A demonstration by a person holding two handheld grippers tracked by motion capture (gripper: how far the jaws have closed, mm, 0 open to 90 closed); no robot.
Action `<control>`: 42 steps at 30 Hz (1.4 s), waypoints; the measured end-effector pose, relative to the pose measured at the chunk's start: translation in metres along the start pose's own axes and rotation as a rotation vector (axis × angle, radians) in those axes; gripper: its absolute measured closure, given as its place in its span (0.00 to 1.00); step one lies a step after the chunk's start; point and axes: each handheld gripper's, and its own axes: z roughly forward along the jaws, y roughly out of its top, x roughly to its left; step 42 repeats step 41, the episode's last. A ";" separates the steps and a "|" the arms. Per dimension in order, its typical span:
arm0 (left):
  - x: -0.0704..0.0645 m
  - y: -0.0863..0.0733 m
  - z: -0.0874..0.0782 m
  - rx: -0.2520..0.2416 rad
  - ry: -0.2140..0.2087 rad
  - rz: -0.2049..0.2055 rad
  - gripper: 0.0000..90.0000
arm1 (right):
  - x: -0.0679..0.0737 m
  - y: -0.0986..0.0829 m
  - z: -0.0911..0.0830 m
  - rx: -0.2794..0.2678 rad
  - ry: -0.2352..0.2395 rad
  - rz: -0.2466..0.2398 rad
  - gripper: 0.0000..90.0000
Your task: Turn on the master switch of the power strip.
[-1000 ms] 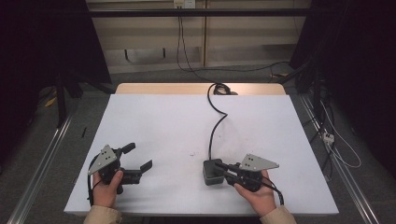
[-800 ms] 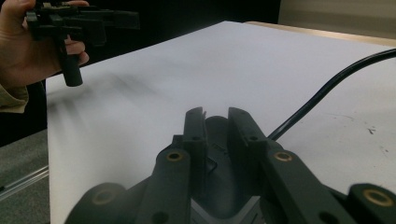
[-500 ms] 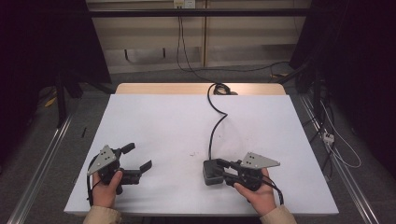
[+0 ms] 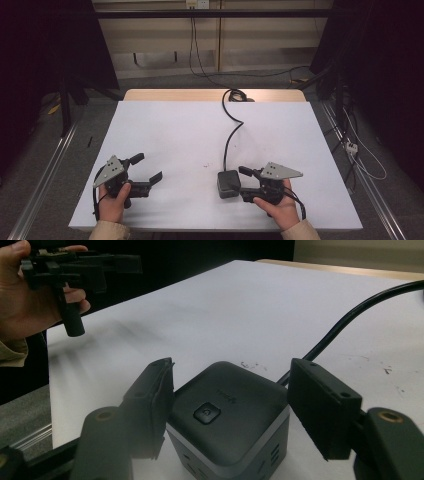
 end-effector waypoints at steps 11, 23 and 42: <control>0.000 0.000 0.000 0.000 -0.001 0.000 0.04 | -0.006 0.000 -0.009 -0.015 -0.004 0.006 0.24; 0.001 0.000 -0.001 -0.006 0.002 -0.003 0.04 | -0.022 -0.007 -0.033 -0.002 -0.047 -0.033 0.16; 0.001 0.001 0.000 -0.005 0.003 -0.007 0.04 | -0.054 -0.025 -0.077 -0.002 -0.176 -0.009 0.14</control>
